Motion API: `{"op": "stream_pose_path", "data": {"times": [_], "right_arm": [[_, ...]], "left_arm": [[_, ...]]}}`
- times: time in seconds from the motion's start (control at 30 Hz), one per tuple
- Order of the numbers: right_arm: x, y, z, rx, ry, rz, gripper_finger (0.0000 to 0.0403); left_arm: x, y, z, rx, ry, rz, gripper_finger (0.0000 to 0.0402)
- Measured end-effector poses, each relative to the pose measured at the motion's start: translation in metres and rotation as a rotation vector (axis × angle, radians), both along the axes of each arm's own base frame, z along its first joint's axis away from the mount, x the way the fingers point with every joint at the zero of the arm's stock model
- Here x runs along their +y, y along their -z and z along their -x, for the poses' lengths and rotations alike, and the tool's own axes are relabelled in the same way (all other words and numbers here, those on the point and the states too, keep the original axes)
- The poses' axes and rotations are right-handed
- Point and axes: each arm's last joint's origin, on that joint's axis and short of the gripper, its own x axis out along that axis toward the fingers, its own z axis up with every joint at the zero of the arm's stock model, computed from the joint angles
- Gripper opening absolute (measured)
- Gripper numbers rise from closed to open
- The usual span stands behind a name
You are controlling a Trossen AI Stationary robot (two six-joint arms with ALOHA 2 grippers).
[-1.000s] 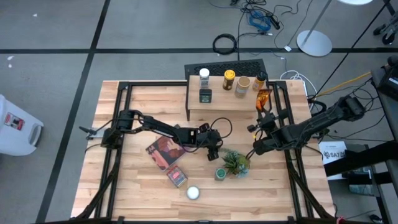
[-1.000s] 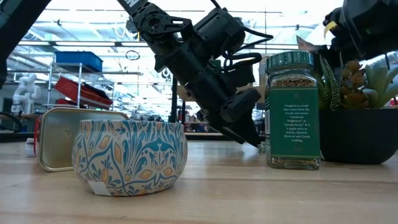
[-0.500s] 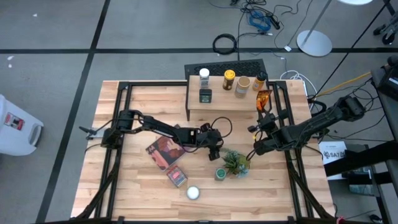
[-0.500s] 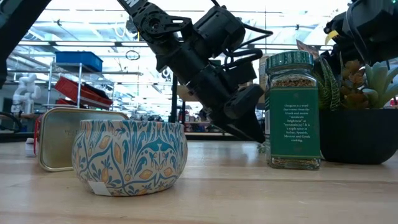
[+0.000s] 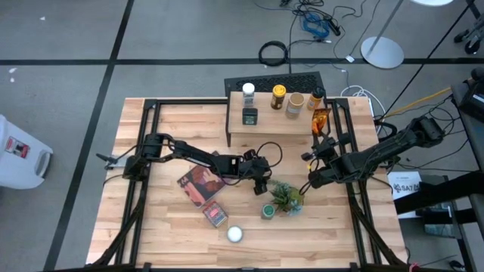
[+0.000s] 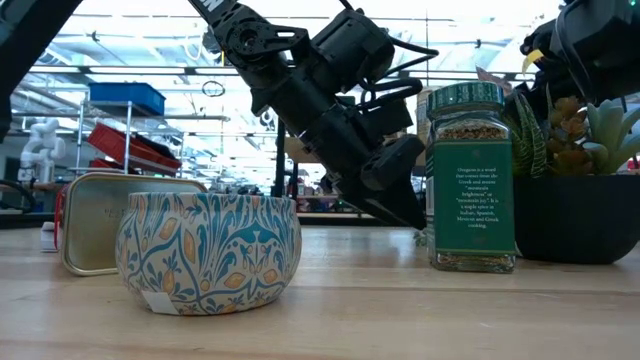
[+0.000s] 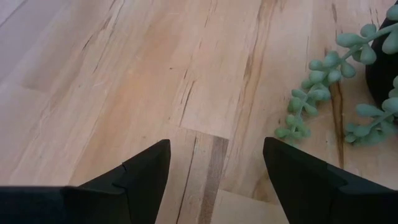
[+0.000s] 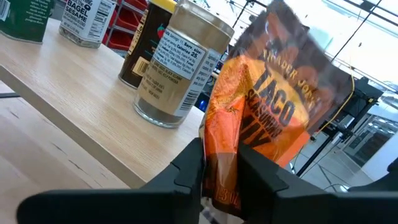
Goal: Shelf spices
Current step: Put the orange seasoning bag on the shelf
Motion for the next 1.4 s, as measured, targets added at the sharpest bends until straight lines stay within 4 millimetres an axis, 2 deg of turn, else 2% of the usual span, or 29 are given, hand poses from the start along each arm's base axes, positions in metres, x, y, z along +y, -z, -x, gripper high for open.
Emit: {"op": "stream_pose_path", "data": {"times": [0.43, 0.77, 1.1, 1.2, 1.4], "right_arm": [[0.0, 0.0, -0.001, -0.018, -0.001, -0.009, 0.0143], [0.012, -0.007, -0.007, -0.001, -0.061, -0.009, 0.0164], [0.032, -0.055, -0.024, 0.069, -0.134, 0.015, 0.0167], [0.038, -0.077, -0.029, 0.092, -0.2, -0.023, 0.0167], [0.045, -0.128, -0.03, 0.022, -0.247, -0.055, 0.0161]], "left_arm": [[0.0, 0.0, 0.0, 0.001, 0.001, 0.001, 0.0269], [0.0, 0.0, 0.0, 0.002, 0.001, 0.001, 0.0269], [0.001, 0.0, 0.0, 0.002, 0.001, -0.001, 0.0269], [0.001, 0.001, 0.001, 0.009, 0.001, -0.002, 0.0269], [-0.001, 0.002, 0.002, 0.033, 0.003, -0.003, 0.0269]]}}
